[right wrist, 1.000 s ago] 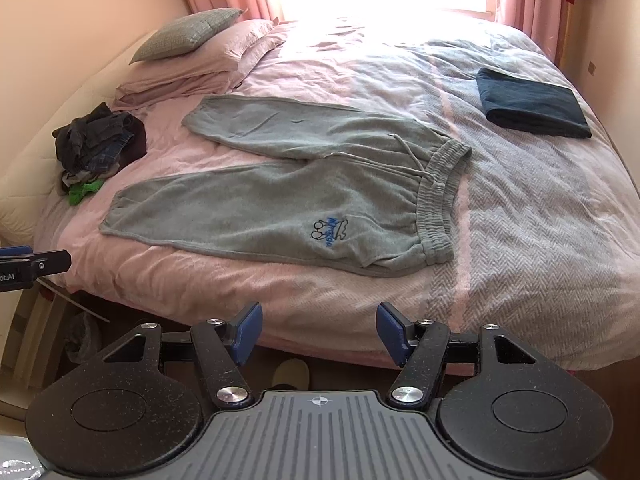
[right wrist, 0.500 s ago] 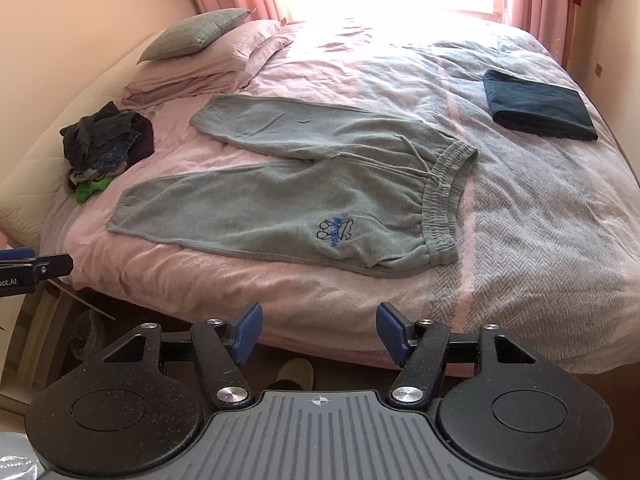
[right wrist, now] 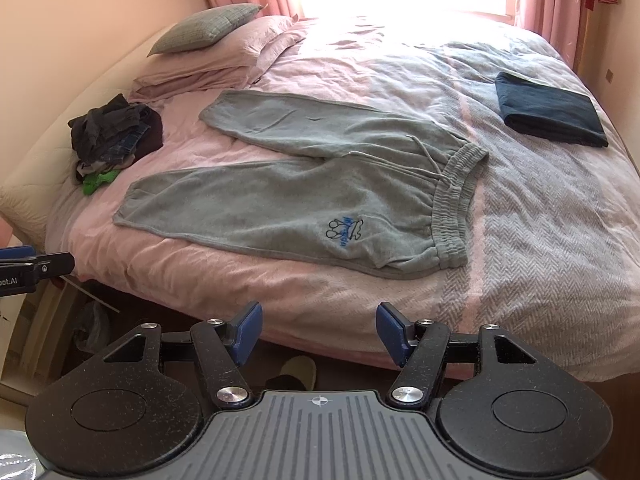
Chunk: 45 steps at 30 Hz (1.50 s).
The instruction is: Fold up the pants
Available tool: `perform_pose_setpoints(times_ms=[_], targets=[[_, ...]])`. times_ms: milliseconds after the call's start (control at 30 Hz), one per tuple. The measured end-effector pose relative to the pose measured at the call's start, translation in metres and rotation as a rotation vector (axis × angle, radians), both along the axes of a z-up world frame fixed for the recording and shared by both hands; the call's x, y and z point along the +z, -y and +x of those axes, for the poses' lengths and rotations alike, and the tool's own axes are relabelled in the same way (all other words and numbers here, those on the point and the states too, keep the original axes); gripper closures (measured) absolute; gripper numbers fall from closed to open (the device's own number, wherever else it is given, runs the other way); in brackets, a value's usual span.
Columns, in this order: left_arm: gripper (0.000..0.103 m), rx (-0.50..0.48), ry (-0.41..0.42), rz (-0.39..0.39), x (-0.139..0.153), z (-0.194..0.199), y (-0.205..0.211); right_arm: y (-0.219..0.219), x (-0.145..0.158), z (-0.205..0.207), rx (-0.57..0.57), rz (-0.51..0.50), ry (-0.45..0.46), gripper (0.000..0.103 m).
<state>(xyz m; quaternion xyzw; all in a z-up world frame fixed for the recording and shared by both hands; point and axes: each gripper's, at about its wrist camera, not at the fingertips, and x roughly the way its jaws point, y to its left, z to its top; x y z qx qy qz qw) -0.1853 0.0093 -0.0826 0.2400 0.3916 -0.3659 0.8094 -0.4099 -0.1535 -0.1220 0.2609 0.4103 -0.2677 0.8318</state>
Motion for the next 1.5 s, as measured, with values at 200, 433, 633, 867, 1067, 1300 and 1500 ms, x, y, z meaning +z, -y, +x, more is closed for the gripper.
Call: perform_pose_setpoints(times_ms=[200,433,633,867,1067,1300,1500], targets=[[0.023,-0.002,-0.01,-0.002,-0.004,0.009,0.001,0.001,0.0,0.009,0.011,-0.009,-0.007,0.043],[0.023,-0.022,-0.022,0.004,-0.013,0.038,0.02,0.011,-0.001,0.025,-0.015,-0.026,-0.022,0.043],[0.023,-0.059,-0.041,0.0,-0.022,0.088,0.047,0.032,-0.007,0.062,-0.059,-0.015,-0.044,0.043],[0.023,-0.108,-0.041,0.001,-0.029,0.171,0.089,0.061,-0.012,0.13,-0.111,-0.012,-0.064,0.043],[0.023,-0.19,-0.025,0.013,-0.03,0.246,0.124,0.086,-0.015,0.179,-0.198,0.028,-0.034,0.043],[0.023,-0.237,-0.024,0.045,-0.058,0.313,0.143,0.107,-0.032,0.204,-0.337,0.04,-0.008,0.043],[0.024,-0.264,-0.064,0.074,-0.089,0.341,0.156,0.127,-0.059,0.192,-0.47,0.108,0.019,0.043]])
